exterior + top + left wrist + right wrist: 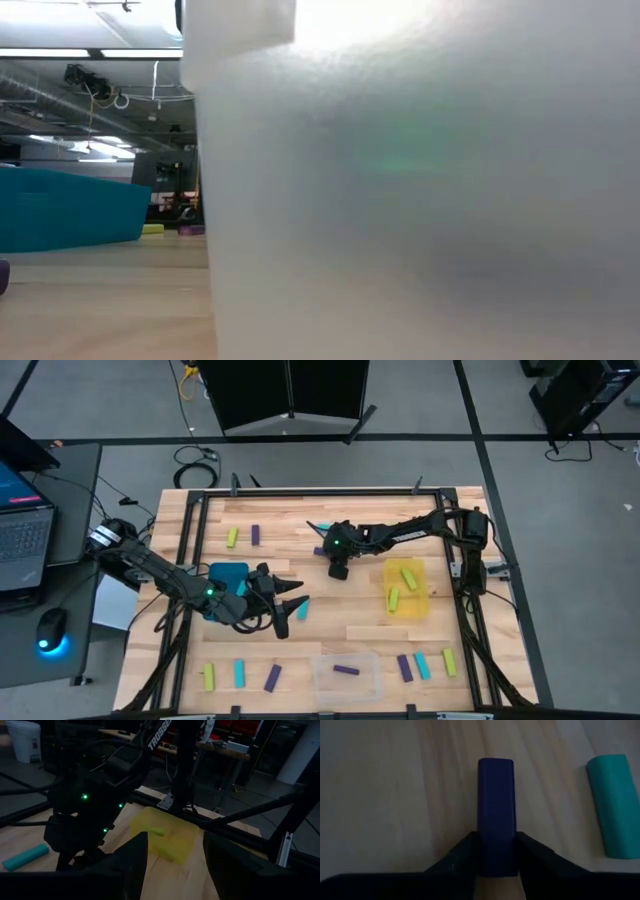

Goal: Sort blocks
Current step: Put the violet block into the transparent bin

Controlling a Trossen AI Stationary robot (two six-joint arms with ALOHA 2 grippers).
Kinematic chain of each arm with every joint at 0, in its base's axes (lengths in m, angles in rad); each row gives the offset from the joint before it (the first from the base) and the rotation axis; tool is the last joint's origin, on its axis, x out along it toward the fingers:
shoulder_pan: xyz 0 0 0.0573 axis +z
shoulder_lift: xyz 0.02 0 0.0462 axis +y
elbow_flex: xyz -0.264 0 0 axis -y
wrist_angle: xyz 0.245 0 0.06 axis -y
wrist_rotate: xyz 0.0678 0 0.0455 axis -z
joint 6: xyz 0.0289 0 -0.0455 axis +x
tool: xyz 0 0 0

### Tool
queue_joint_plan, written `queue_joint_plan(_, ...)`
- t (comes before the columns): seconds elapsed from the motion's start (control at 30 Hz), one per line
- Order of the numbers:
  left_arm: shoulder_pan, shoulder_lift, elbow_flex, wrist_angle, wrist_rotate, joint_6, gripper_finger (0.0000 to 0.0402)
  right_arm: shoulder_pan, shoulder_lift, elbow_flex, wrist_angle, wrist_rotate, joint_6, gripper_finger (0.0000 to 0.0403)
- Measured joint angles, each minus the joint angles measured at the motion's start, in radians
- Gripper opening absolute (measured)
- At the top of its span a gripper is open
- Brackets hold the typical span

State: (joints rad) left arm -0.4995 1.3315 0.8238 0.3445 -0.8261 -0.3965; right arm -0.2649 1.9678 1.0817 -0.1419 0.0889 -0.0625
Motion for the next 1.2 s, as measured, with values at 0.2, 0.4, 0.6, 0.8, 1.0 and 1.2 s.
queue_joint_plan(0.2, 0.000, 0.000, 0.000, 0.000, 0.000, 0.000, 0.0198, 0.002, -0.027, -0.004, 0.002, 0.017, 0.006, 0.0116)
queue_joint_plan(0.4, 0.000, 0.000, 0.000, 0.000, 0.000, -0.001, 0.0198, 0.024, -0.156, -0.008, -0.032, 0.030, -0.001, 0.0116)
queue_joint_plan(0.6, 0.000, 0.000, 0.000, 0.001, 0.000, -0.002, 0.0198, 0.138, -0.344, -0.040, -0.059, -0.085, -0.004, 0.0116)
queue_joint_plan(0.8, 0.000, 0.000, 0.000, 0.002, 0.000, -0.002, 0.0198, 0.394, -0.465, -0.067, -0.129, -0.174, 0.075, 0.0116)
queue_joint_plan(1.0, 0.000, 0.000, 0.000, 0.004, 0.000, -0.008, 0.0198, 0.688, -0.466, -0.070, -0.094, -0.201, 0.224, 0.0116)
queue_joint_plan(1.2, 0.000, 0.000, -0.002, 0.004, 0.000, -0.021, 0.0198, 0.861, -0.429, -0.069, -0.037, -0.114, 0.410, 0.0130)
